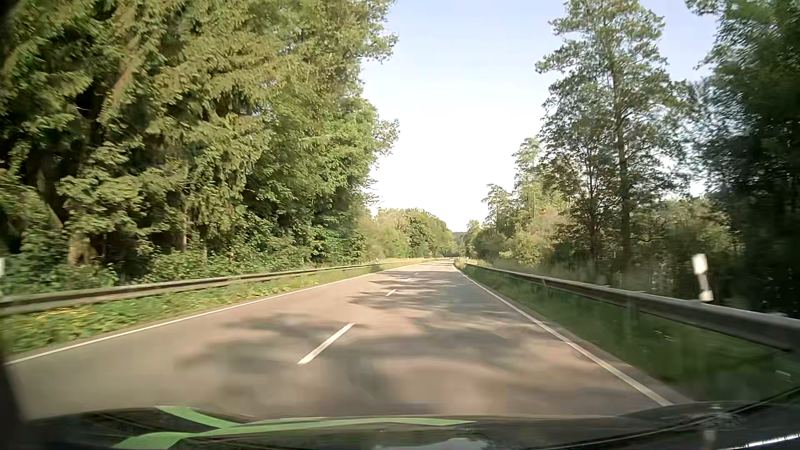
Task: Follow the waypoints while adhering to traffic rules and regulations
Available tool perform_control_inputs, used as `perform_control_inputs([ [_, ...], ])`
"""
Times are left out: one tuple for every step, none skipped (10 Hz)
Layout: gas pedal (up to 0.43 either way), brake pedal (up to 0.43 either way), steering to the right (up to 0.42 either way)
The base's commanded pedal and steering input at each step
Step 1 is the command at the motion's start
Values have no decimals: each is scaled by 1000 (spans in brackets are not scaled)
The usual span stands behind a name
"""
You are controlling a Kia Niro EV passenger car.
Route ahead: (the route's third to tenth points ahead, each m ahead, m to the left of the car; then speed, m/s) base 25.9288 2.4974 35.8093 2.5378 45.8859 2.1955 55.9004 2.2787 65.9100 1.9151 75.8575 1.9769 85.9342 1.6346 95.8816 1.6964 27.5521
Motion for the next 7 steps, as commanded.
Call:
perform_control_inputs([
  [268,0,1],
  [268,0,1],
  [260,0,1],
  [240,0,1],
  [228,0,1],
  [228,0,1],
  [228,0,1],
])
